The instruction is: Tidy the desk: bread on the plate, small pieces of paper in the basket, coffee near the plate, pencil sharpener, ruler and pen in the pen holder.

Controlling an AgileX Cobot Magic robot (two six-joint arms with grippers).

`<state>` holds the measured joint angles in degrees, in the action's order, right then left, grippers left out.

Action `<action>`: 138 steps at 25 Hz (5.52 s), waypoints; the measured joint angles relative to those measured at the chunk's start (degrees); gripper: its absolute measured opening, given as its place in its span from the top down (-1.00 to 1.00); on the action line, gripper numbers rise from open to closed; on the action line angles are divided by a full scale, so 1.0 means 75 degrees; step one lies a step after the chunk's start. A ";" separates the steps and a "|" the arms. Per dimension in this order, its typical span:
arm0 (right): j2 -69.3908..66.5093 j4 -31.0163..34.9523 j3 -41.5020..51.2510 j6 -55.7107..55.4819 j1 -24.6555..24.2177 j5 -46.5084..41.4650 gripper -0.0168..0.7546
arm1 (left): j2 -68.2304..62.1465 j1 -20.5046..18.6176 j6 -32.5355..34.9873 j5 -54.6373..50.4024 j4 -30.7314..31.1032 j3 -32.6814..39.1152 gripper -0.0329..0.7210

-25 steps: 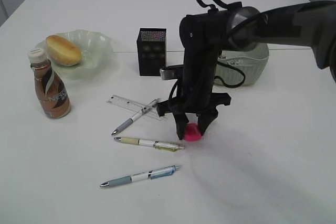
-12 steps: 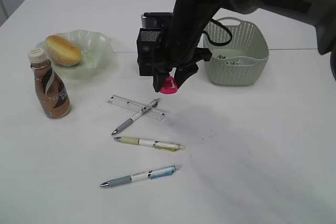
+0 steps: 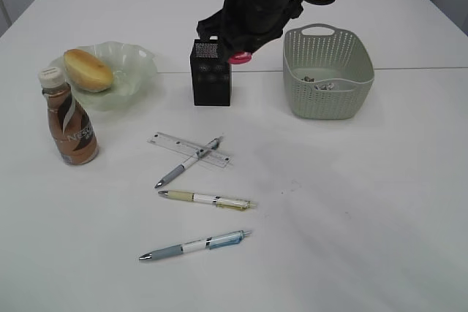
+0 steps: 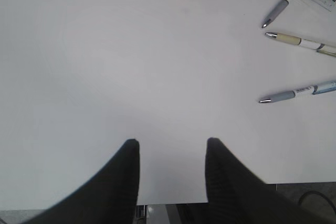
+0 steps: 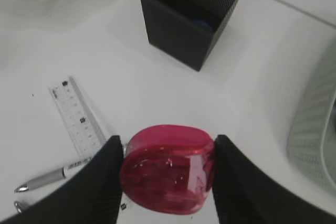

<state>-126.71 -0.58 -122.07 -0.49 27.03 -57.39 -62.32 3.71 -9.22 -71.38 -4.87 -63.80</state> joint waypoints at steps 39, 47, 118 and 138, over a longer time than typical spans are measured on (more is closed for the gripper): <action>-0.2047 0.0856 0.0000 0.0870 -0.0428 0.7082 0.05 | 0.0000 0.0000 0.0000 0.0000 0.0257 0.0000 0.10; -0.2155 0.0895 0.0000 0.0870 -0.0428 0.7282 0.05 | 0.0000 0.0000 0.0000 0.0000 0.0257 0.0000 0.10; -0.1522 0.0592 0.0000 0.0870 -0.0441 0.5229 -0.18 | 0.0000 0.0000 0.0000 0.0000 0.0317 0.0000 0.10; 0.0180 0.2207 -0.0942 0.2761 -0.0441 -0.1794 -0.18 | 0.0000 0.0000 0.0000 0.0000 0.0317 0.0000 0.10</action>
<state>-125.35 15.97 -129.14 20.22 23.73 -70.85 -62.32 3.71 -9.22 -71.38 -2.49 -63.80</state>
